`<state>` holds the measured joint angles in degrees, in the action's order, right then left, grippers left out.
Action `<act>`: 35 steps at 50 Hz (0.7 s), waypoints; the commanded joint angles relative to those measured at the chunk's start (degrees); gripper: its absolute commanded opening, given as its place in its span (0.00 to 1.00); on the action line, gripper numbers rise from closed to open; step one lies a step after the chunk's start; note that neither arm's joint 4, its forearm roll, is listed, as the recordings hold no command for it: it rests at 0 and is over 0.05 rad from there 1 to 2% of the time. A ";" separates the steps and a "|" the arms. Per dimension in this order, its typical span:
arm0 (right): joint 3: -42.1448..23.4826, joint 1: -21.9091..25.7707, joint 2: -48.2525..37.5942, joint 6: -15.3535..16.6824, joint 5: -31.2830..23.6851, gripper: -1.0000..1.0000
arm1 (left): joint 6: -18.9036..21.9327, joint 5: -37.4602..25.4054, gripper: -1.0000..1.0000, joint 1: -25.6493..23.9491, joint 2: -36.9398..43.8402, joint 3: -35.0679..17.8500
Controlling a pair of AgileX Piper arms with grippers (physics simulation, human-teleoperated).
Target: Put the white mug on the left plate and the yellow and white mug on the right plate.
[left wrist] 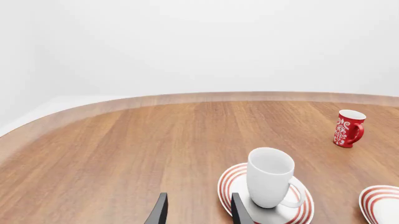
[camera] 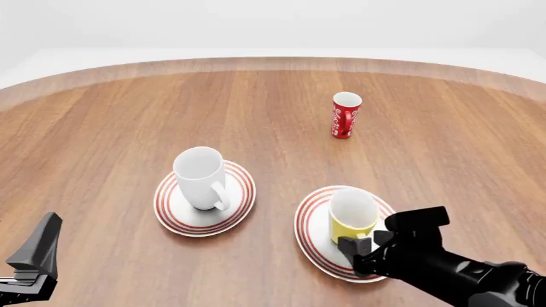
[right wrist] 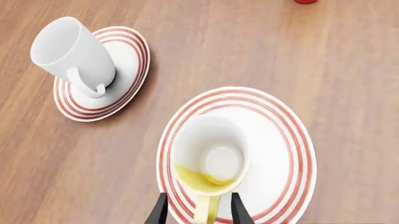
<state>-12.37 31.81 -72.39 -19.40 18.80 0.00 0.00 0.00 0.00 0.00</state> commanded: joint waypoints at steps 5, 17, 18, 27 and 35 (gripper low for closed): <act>0.16 -0.81 1.44 0.23 -1.02 1.00 | 0.00 0.00 1.00 0.00 0.00 0.00; 0.52 -2.63 5.93 1.25 -4.19 1.00 | 0.00 0.00 1.00 0.00 0.00 0.00; 0.44 -2.71 6.46 1.33 -4.68 1.00 | 0.00 0.00 1.00 0.00 0.00 0.00; -0.49 -3.24 11.70 2.09 -9.62 1.00 | 0.00 0.00 1.00 0.00 0.00 0.00; -1.51 -4.08 16.44 3.01 -14.07 1.00 | 0.00 0.00 1.00 0.00 0.00 0.00</act>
<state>-12.82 28.68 -61.48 -17.37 9.85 0.00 0.00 0.00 0.00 0.00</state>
